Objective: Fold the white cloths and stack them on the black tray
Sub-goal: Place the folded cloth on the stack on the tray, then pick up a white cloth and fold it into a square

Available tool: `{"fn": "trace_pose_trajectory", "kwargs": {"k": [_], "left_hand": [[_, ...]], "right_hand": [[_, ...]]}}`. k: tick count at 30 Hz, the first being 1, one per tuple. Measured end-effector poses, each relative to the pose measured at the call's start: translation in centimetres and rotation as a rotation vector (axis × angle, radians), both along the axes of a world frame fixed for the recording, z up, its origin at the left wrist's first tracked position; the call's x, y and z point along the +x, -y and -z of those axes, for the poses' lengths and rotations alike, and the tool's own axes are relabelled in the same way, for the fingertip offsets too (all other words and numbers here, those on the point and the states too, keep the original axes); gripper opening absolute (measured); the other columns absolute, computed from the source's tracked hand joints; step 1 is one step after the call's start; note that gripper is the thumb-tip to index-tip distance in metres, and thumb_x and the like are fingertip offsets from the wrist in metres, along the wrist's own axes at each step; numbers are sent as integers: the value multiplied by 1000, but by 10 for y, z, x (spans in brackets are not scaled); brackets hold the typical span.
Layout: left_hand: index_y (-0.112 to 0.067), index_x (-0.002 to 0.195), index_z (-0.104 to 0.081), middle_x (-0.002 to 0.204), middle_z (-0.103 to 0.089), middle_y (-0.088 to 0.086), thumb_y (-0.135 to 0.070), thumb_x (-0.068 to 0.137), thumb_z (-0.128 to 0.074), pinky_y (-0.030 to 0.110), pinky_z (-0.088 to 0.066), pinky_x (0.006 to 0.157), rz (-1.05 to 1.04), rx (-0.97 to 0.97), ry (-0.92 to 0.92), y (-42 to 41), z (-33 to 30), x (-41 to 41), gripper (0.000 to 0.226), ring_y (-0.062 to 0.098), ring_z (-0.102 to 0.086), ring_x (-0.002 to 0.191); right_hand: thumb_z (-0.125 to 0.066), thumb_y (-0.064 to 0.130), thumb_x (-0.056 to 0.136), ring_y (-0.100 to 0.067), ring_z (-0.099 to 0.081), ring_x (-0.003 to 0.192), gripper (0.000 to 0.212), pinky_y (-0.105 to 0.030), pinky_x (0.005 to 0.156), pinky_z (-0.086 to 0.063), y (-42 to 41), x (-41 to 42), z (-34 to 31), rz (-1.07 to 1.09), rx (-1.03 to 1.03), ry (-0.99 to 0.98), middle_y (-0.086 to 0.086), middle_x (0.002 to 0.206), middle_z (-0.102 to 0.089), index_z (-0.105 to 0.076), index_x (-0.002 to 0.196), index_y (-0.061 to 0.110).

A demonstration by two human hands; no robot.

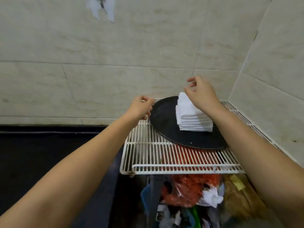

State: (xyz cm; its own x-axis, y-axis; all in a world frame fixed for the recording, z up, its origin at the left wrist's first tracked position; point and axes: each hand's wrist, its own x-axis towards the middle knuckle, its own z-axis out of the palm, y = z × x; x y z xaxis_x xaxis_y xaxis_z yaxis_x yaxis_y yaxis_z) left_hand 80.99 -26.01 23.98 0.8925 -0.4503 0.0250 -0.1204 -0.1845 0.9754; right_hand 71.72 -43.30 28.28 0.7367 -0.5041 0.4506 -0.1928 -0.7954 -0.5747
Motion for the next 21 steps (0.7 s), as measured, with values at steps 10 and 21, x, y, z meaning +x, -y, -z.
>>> {"fn": "trace_pose_trajectory", "kwargs": {"k": [10,21], "left_hand": [[-12,94,-53,72,-59,1,-27,94,-50,14,-34,36,-458,384,156,-409,51,-31,15,13,-50,51],[-16,90,-56,85,-62,2,-27,91,-53,34,-49,78,-930,698,-102,-765,143,-119,12,25,-62,88]], "right_hand": [[-53,25,90,-30,-58,101,29,-39,91,-48,-377,73,80,-628,-140,-291,-14,116,-58,-57,115,12],[-44,29,96,-27,-52,113,31,-41,94,-40,-744,75,182,-1159,-418,-434,-5,122,-51,-51,124,19]]}}
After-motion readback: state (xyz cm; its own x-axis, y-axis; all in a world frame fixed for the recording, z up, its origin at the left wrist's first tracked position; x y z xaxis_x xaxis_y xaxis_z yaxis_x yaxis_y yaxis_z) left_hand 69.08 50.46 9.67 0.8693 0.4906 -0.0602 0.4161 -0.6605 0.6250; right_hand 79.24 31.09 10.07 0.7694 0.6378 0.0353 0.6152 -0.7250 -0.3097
